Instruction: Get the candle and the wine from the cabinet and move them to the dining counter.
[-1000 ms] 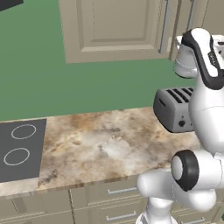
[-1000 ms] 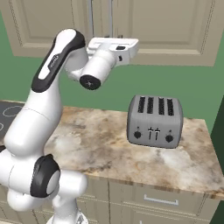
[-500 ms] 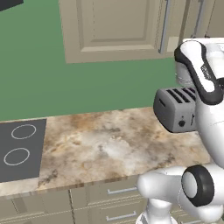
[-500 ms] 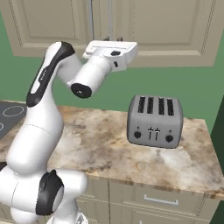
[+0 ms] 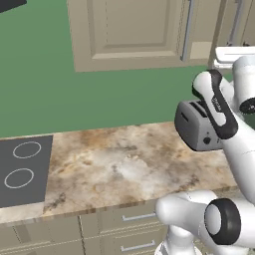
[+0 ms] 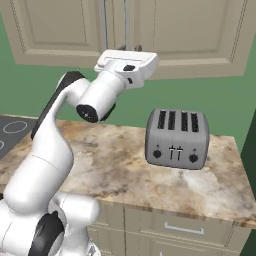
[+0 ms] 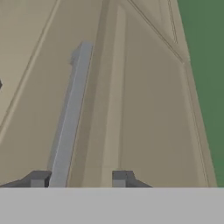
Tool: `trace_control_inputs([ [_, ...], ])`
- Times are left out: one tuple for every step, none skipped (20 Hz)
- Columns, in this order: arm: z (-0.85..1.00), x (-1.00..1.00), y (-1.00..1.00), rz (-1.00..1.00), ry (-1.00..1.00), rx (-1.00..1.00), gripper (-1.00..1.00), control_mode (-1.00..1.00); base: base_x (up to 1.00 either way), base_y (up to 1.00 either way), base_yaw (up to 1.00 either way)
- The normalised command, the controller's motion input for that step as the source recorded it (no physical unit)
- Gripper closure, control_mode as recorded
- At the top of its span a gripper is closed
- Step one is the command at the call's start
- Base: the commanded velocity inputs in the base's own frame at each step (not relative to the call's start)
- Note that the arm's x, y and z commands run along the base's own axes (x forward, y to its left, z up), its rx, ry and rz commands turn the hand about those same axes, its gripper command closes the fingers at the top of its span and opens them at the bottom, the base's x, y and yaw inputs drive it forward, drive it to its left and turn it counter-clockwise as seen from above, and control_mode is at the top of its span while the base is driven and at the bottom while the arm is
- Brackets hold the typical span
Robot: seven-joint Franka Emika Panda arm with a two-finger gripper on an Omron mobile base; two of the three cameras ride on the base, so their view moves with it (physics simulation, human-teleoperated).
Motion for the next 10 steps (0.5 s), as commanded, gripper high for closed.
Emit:
trace_control_inputs([
  [0.34, -1.00, -0.99, -0.10, 0.09, 0.09, 1.00, -1.00, 0.00, 0.00, 0.00],
  [0.36, -1.00, -0.98, -0.11, 0.09, 0.08, 1.00, -1.00, 0.00, 0.00, 0.00],
  [0.38, -1.00, -0.99, -0.11, 0.10, 0.08, 1.00, -1.00, 0.00, 0.00, 0.00],
  [0.38, -1.00, -1.00, -0.10, 0.10, 0.08, 1.00, -1.00, 0.00, 0.00, 0.00],
  [0.41, -1.00, -1.00, -0.10, 0.10, 0.08, 1.00, -1.00, 0.00, 0.00, 0.00],
  [0.40, -1.00, -1.00, -0.10, 0.10, 0.08, 1.00, -1.00, 0.00, 0.00, 0.00],
  [0.41, -1.00, -1.00, -0.10, 0.11, 0.09, 1.00, -1.00, 0.00, 0.00, 0.00],
  [0.40, -1.00, -1.00, -0.10, 0.11, 0.08, 1.00, -1.00, 0.00, 0.00, 0.00],
  [0.41, -1.00, -1.00, -0.11, 0.11, 0.08, 1.00, -1.00, 0.00, 0.00, 0.00],
  [0.41, -1.00, -1.00, -0.10, 0.12, 0.08, 1.00, -1.00, 0.00, 0.00, 0.00],
])
